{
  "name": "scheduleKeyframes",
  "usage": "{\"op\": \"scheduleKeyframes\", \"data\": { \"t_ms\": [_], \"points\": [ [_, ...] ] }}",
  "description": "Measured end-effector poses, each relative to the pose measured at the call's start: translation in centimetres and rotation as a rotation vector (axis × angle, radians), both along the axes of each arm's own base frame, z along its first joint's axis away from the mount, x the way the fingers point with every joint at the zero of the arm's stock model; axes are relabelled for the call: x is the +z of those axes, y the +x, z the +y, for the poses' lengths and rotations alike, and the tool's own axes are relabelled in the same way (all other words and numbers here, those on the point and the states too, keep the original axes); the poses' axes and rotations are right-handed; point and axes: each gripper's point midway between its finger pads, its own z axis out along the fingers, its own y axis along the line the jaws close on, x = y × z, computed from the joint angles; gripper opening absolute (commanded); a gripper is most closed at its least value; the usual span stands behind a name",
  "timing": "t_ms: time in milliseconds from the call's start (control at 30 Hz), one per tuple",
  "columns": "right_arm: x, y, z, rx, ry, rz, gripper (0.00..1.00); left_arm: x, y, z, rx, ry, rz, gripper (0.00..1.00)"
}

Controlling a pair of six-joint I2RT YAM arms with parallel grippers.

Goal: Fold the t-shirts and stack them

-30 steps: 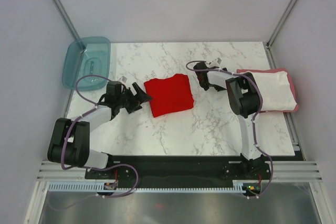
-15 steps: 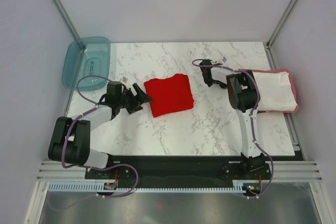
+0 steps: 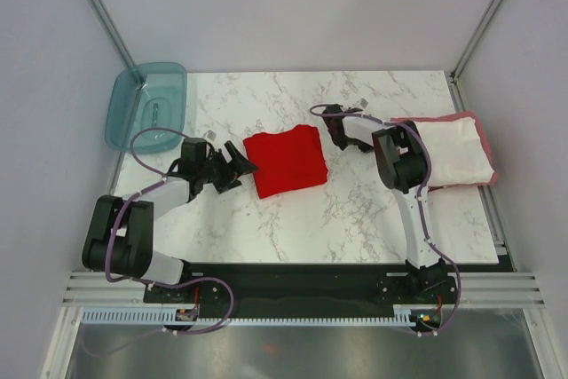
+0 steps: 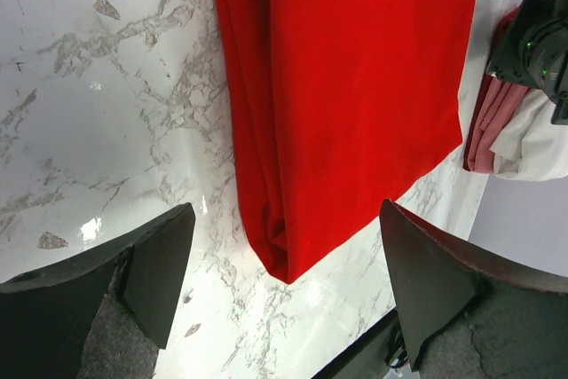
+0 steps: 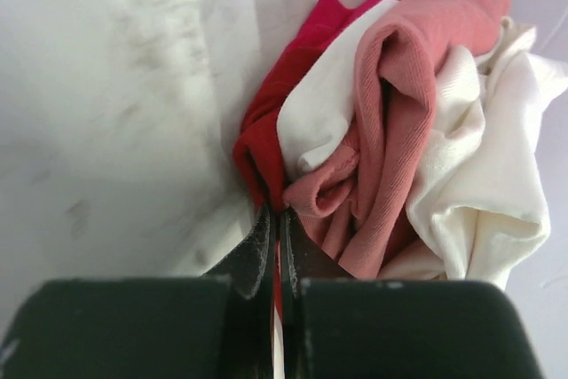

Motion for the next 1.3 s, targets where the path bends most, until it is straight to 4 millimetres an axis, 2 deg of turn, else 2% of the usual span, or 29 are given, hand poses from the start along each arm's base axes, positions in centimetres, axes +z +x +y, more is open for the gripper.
{"op": "scheduleKeyframes", "data": {
  "t_ms": [100, 167, 200, 233, 267, 300, 367, 433, 533, 700, 833, 967, 1033, 1133, 1200, 1300],
  "points": [
    [0.3, 0.4, 3.0, 0.048, 0.064, 0.003, 0.0, -0.1, 0.0, 0.0, 0.0, 0.001, 0.005, 0.92],
    [0.9, 1.0, 5.9, 0.089, 0.123, -0.023, 0.0, -0.2, 0.1, 0.0, 0.0, 0.001, 0.006, 0.92],
    [1.3, 1.4, 7.6, 0.113, 0.157, -0.039, 0.03, -0.2, 0.1, 0.0, 0.001, 0.001, 0.006, 0.92],
    [1.5, 1.7, 9.2, 0.135, 0.195, -0.055, 0.08, -0.1, 0.1, 0.0, 0.0, 0.002, 0.005, 0.92],
    [1.8, 2.0, 10.9, 0.156, 0.241, -0.071, 0.3, -0.1, 0.1, 0.0, 0.0, 0.002, 0.005, 0.92],
    [2.0, 2.3, 12.3, 0.171, 0.287, -0.086, 0.36, -0.2, 0.2, 0.0, 0.0, 0.002, 0.005, 0.93],
    [2.5, 2.8, 15.3, 0.207, 0.387, -0.113, 0.42, -0.2, 0.3, 0.0, 0.001, 0.004, 0.005, 0.95],
    [3.0, 3.3, 17.5, 0.233, 0.463, -0.138, 0.44, -0.3, 0.4, 0.0, 0.005, 0.008, 0.007, 0.96],
    [3.2, 3.5, 18.7, 0.246, 0.542, -0.157, 0.54, -0.5, 0.6, 0.4, 0.022, 0.024, 0.009, 1.0],
    [3.9, 1.9, 18.0, 0.254, 0.639, -0.176, 0.65, -0.5, 1.0, 0.7, 0.041, 0.042, 0.003, 0.99],
    [6.5, 0.8, 17.9, 0.288, 0.735, -0.253, 0.71, -0.1, 1.4, 0.6, 0.04, 0.036, -0.017, 1.0],
    [9.1, -0.5, 18.4, 0.362, 0.848, -0.338, 0.89, 0.1, 2.3, 0.5, 0.043, 0.037, -0.024, 1.0],
    [10.3, -0.4, 19.5, 0.411, 0.913, -0.358, 0.87, 0.1, 3.0, 0.5, 0.049, 0.042, -0.027, 1.0],
    [11.4, 0.4, 21.7, 0.482, 1.017, -0.4, 0.79, -0.1, 3.7, 0.8, 0.068, 0.058, -0.029, 0.99],
    [11.2, 0.5, 23.1, 0.525, 1.082, -0.398, 0.72, -0.3, 3.9, 1.0, 0.081, 0.069, -0.028, 0.97],
    [10.2, 0.3, 25.0, 0.561, 1.174, -0.354, 0.75, -0.8, 4.6, 1.0, 0.091, 0.075, -0.017, 0.92]
  ]
}}
